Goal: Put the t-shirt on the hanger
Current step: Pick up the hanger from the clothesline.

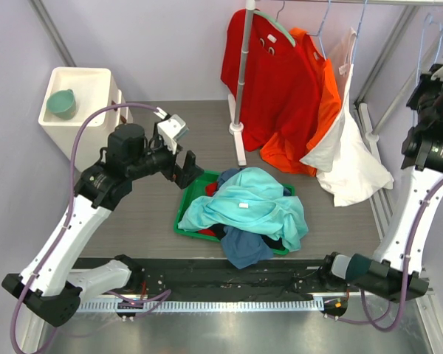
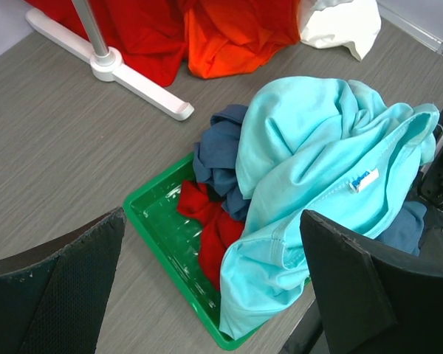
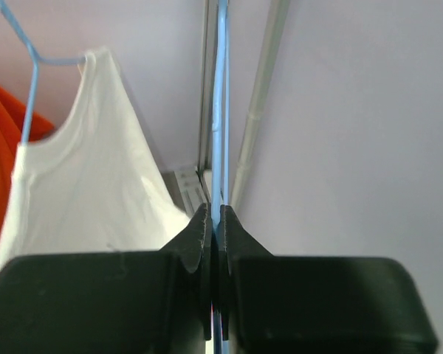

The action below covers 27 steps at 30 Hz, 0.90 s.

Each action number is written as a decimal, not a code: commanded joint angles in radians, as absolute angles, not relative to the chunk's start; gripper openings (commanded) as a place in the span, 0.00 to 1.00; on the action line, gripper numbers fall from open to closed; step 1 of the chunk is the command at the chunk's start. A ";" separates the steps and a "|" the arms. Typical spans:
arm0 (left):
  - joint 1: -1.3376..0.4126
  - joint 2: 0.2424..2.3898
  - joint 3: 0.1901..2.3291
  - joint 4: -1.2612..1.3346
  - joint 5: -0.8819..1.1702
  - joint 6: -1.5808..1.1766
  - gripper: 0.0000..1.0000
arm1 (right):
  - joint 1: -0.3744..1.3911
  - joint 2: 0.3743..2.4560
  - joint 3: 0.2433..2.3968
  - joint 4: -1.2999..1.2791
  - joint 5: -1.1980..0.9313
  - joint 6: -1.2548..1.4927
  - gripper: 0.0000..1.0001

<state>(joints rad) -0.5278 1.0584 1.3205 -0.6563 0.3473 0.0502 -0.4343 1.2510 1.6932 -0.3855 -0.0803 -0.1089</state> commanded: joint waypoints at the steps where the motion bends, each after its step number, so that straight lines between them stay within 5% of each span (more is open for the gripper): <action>1: -0.523 1.046 1.367 -0.698 0.345 0.067 1.00 | -0.439 1.164 1.653 -0.566 -0.044 -0.218 0.01; 9: -0.523 1.086 1.421 -0.832 0.566 0.040 1.00 | -0.439 0.893 1.816 -0.863 -0.535 -0.337 0.01; 15: -0.517 0.986 1.322 -0.681 0.609 -0.089 1.00 | -0.439 0.928 2.003 -1.074 -0.998 -0.355 0.01; 20: -0.446 0.864 1.258 -0.585 0.609 -0.168 1.00 | -0.439 0.989 1.938 -1.100 -1.312 -0.269 0.01; 27: -0.253 0.683 1.052 -0.373 0.747 -0.348 0.99 | -0.332 1.000 1.633 -0.991 -1.369 -0.177 0.01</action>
